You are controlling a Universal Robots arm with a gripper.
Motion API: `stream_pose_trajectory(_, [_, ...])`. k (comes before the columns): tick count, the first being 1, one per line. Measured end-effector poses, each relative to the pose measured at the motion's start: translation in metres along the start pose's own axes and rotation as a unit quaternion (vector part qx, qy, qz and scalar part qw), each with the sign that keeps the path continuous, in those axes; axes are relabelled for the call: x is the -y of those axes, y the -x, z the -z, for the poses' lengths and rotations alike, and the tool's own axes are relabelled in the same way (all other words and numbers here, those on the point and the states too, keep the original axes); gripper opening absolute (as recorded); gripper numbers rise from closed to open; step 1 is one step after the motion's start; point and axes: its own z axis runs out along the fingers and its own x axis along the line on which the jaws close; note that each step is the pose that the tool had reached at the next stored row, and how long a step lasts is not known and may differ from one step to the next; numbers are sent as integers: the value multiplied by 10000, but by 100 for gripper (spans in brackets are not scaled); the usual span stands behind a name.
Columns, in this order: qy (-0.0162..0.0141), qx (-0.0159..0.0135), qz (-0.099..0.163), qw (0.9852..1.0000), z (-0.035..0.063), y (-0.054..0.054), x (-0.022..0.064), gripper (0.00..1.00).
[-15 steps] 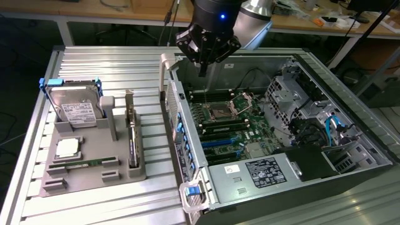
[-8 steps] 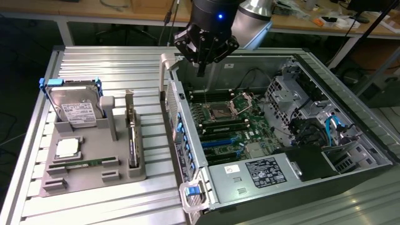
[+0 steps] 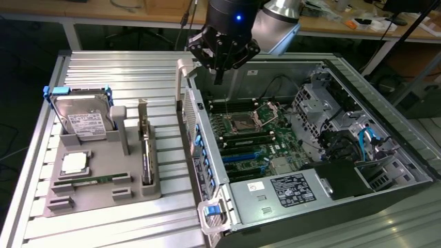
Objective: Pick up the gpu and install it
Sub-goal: 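Reach for the gpu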
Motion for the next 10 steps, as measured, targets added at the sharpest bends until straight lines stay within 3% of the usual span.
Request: stream_pose_trajectory(10, [0, 0, 1, 10000, -1, -29, 1, 11])
